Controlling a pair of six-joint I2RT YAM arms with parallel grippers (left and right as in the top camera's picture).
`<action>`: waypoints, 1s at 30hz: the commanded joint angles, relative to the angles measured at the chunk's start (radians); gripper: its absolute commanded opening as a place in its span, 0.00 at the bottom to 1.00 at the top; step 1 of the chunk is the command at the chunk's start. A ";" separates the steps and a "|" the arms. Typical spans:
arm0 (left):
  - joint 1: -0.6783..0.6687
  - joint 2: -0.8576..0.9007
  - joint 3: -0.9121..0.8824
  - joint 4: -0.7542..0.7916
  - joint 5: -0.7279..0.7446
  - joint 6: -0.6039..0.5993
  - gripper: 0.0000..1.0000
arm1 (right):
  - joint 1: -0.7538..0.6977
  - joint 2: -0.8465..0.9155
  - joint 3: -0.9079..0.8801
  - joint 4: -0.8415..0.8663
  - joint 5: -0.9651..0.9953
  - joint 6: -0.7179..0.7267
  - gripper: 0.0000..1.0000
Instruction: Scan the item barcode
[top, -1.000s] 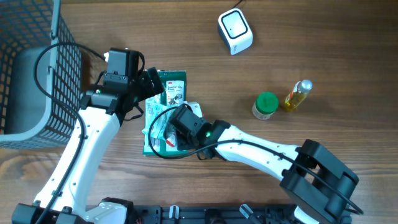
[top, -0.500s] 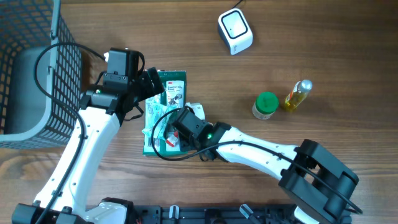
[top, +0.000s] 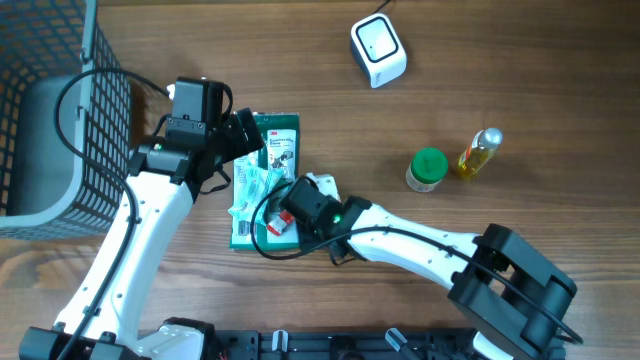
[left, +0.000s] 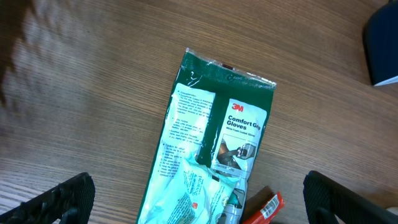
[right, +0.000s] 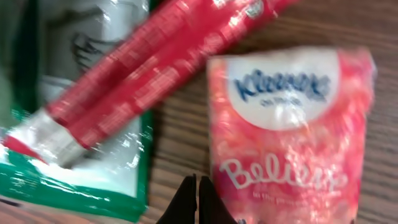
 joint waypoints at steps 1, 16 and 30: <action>0.003 -0.002 0.001 0.003 -0.010 0.008 1.00 | 0.000 -0.015 -0.009 -0.027 0.022 0.001 0.04; 0.003 -0.002 0.001 0.003 -0.010 0.008 1.00 | -0.211 -0.065 0.055 -0.205 0.037 -0.087 0.04; 0.003 -0.002 0.001 0.003 -0.010 0.008 1.00 | -0.253 -0.136 0.089 -0.263 -0.089 -0.048 0.16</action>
